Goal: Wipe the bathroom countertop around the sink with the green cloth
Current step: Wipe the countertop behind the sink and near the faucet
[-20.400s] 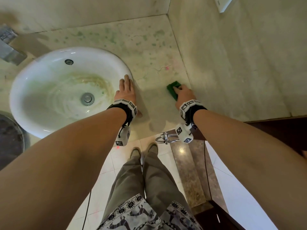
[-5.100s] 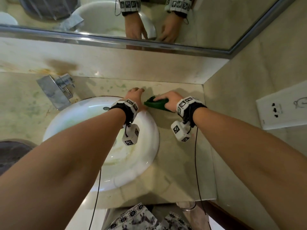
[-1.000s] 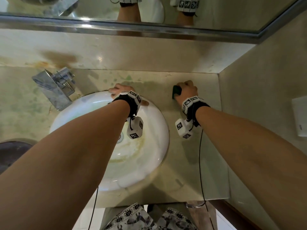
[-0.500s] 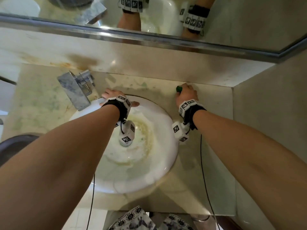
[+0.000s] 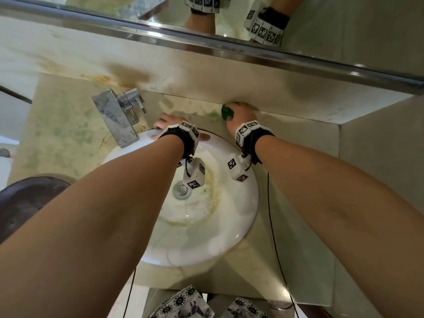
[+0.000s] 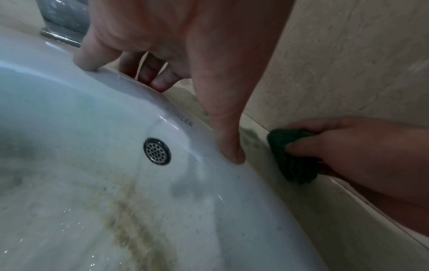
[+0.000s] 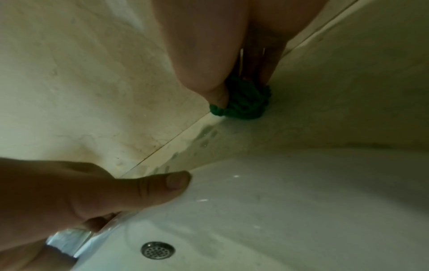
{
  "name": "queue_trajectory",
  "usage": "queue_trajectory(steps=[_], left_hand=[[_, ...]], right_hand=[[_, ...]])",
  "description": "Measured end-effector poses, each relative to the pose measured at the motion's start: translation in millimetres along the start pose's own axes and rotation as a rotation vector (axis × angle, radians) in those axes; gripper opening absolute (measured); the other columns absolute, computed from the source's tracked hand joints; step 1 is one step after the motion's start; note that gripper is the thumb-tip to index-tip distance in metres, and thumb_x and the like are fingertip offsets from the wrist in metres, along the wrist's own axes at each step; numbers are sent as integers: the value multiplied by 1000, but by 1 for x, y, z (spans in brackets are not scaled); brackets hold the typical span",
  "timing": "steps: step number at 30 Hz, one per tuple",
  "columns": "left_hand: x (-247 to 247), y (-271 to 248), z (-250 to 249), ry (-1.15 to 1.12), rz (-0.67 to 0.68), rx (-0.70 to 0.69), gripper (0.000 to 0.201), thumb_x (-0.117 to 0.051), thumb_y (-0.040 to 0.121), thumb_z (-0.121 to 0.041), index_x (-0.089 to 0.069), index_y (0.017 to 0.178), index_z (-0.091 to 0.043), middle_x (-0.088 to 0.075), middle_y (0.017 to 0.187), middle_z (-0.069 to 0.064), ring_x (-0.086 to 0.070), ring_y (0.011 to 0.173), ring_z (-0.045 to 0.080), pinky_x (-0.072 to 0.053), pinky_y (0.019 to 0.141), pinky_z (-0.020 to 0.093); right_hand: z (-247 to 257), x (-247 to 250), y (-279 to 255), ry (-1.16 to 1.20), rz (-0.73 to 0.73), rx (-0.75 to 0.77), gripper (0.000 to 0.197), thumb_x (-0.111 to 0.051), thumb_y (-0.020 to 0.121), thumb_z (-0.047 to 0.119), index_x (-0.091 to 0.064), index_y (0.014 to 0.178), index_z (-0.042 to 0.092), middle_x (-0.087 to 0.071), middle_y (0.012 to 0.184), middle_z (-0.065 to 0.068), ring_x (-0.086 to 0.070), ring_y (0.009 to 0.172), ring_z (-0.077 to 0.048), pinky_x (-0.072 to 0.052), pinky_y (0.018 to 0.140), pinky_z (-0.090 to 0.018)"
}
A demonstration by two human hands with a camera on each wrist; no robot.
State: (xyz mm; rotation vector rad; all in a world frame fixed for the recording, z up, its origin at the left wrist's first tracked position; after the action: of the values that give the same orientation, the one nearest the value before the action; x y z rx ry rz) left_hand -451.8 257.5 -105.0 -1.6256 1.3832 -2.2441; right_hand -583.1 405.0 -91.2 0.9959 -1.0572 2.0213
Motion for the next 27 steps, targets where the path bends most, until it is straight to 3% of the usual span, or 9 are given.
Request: queue_trajectory(steps=[3,8,12,17,21,27], left_hand=[[0,0,-1,-25,18,11,131,-62,48,-90,-29,145,-8,-31,135,20,-30,127,42,-34,101,58],[1,1,-1,-73,68,46,135,-67,49,-85,-21,150,-10,-22,147,19,-21,136,42,-28,103,64],[-1,5,-3,-30,80,3,137,-61,49,-90,-16,153,-12,-14,153,22,-15,140,46,-24,107,66],[-7,12,-4,11,92,-6,147,-54,41,-96,-11,154,-13,-6,156,25,-8,142,48,-22,107,69],[-10,13,-5,10,95,-21,146,-54,42,-96,-10,155,-15,-4,156,25,-9,140,50,-21,104,72],[-1,-2,-5,6,108,-24,136,-61,55,-88,-8,155,-11,-2,156,26,-11,141,49,-22,104,72]], right_hand=[[8,-4,4,-19,99,78,45,-49,87,8,-60,125,29,-55,133,-5,-55,117,-31,-46,101,-35],[2,-4,-9,-210,333,157,51,-47,90,0,-60,126,32,-54,135,-3,-53,120,-29,-43,93,-32],[-20,-6,-29,-237,399,141,50,-45,88,0,-64,121,32,-57,132,-2,-54,119,-31,-45,98,-34],[-51,0,-47,-245,382,69,50,-47,87,-1,-63,124,29,-54,135,-4,-53,120,-31,-43,98,-32],[-70,5,-53,-162,375,-75,39,-50,89,10,-66,118,30,-55,137,-5,-55,117,-31,-48,100,-34],[-103,34,-57,95,55,-384,37,-49,89,23,-62,124,20,-64,124,-8,-61,105,-30,-48,85,-26]])
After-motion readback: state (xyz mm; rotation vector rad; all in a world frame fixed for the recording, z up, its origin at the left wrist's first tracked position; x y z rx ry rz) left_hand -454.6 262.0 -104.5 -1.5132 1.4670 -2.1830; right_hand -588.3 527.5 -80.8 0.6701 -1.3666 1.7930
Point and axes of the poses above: each hand's wrist, its own y-axis towards the middle knuckle, its own x-axis out of the back of the hand, z = x × y, the point moved 7 cm from there along y, towards the middle knuckle
